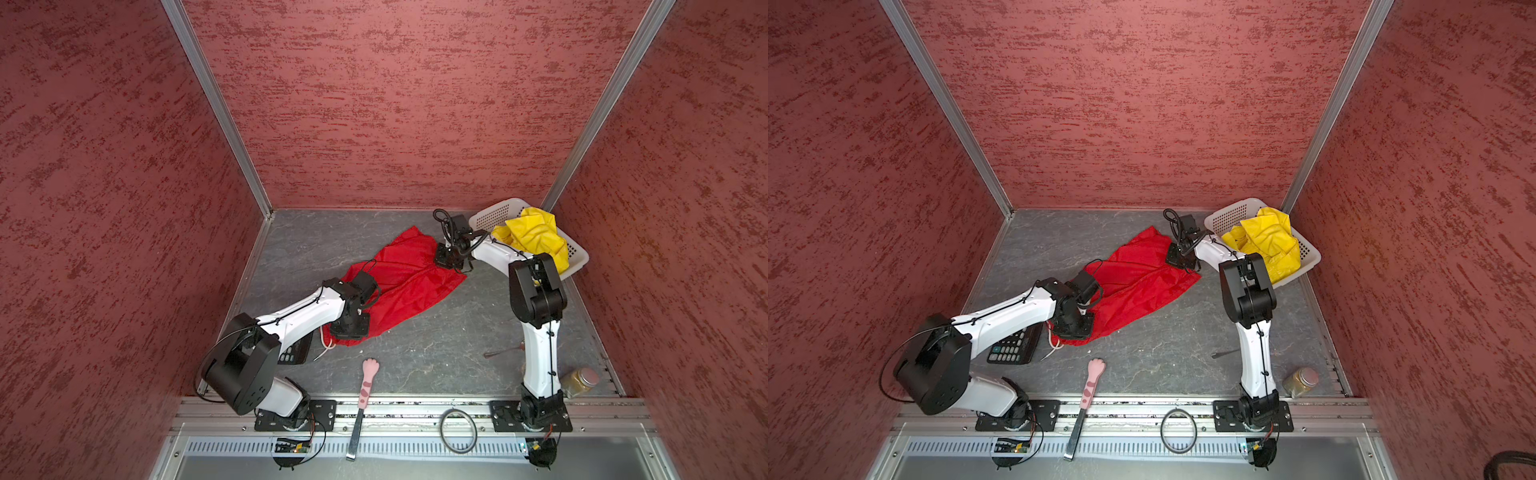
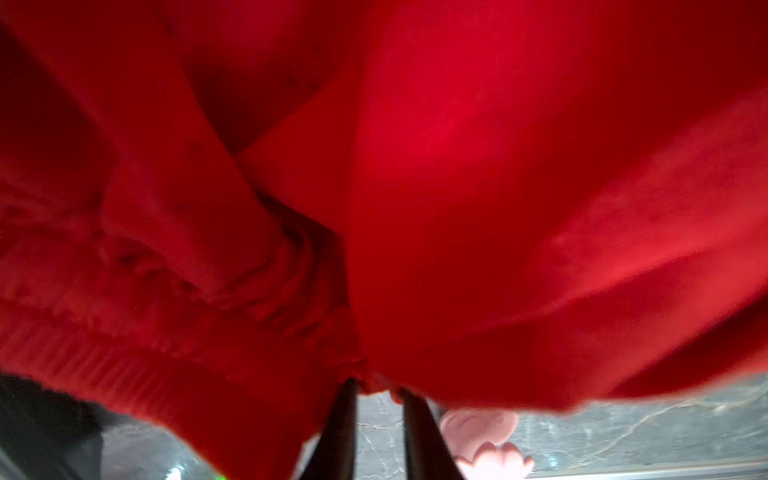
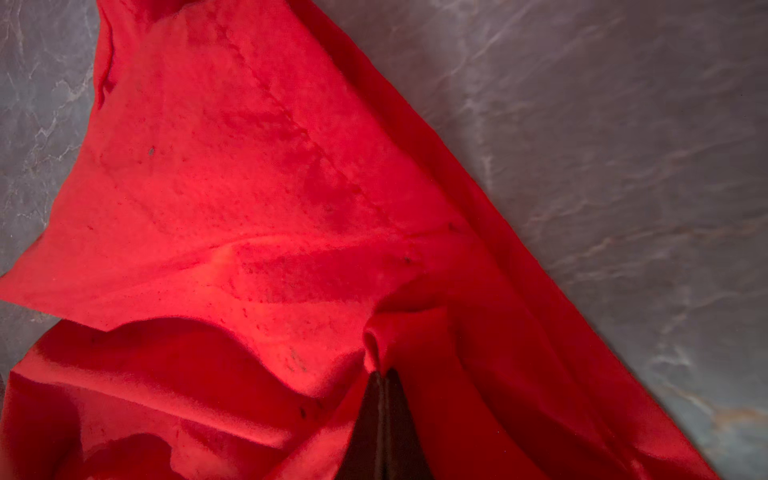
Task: Fold and stack the shorts
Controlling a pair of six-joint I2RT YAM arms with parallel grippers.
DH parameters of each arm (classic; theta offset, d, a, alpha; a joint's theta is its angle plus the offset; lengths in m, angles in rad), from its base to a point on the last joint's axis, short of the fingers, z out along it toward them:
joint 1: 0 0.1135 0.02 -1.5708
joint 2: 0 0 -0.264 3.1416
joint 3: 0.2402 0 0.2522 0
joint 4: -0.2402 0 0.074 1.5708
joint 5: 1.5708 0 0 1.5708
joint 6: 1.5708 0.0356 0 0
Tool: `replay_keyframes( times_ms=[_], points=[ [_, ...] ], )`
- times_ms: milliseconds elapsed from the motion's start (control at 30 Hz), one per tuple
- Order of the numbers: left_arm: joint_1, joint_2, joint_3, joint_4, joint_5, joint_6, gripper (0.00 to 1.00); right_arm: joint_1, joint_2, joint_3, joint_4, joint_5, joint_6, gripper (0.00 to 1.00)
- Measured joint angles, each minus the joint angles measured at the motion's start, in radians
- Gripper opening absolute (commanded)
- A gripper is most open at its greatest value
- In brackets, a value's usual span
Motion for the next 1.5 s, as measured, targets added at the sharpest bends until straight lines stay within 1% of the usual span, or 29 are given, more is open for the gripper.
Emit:
replay_keyframes(
  times_ms=[33,133,233,333,533,733,800,900,1033,1100,1167,1267,1333,1500],
  points=[
    [0.0,-0.002,0.002,-0.001,-0.003,-0.001,0.0,-0.006,-0.004,0.0,0.0,0.0,0.002,0.0],
    [0.011,-0.005,0.025,-0.018,-0.019,0.009,0.0,-0.027,-0.022,0.002,0.002,-0.004,0.008,0.0],
    [0.05,-0.005,0.079,-0.053,-0.04,0.024,0.0,-0.045,-0.027,0.049,-0.005,-0.013,0.015,0.0],
    [0.109,-0.017,0.156,-0.077,-0.057,0.049,0.0,-0.053,-0.024,0.164,-0.027,-0.024,0.019,0.0],
    [0.209,-0.049,0.305,-0.107,-0.08,0.103,0.0,-0.054,0.021,0.475,-0.026,-0.073,0.029,0.0],
    [0.317,-0.048,0.432,-0.11,-0.101,0.138,0.0,-0.047,0.146,0.792,0.068,-0.159,0.087,0.0],
    [0.353,-0.047,0.471,-0.1,-0.108,0.138,0.0,-0.043,0.178,0.838,0.137,-0.192,0.114,0.0],
    [0.405,-0.048,0.5,-0.079,-0.124,0.138,0.0,-0.031,0.194,0.837,0.258,-0.248,0.153,0.0],
    [0.479,-0.061,0.502,-0.018,-0.154,0.138,0.0,-0.021,0.191,0.768,0.408,-0.276,0.183,0.0],
    [0.503,-0.074,0.502,0.014,-0.164,0.142,0.0,-0.015,0.186,0.716,0.45,-0.282,0.186,0.0],
    [0.509,-0.09,0.494,0.047,-0.163,0.15,0.0,-0.013,0.161,0.62,0.489,-0.285,0.188,0.0],
    [0.505,-0.134,0.425,0.1,-0.136,0.156,0.0,-0.015,0.061,0.356,0.573,-0.282,0.195,0.0],
    [0.497,-0.175,0.338,0.126,-0.109,0.156,0.0,-0.017,-0.026,0.151,0.628,-0.274,0.199,0.0],
    [0.46,-0.239,0.17,0.124,-0.046,0.144,0.0,-0.034,-0.233,-0.267,0.747,-0.25,0.23,0.0]
  ],
)
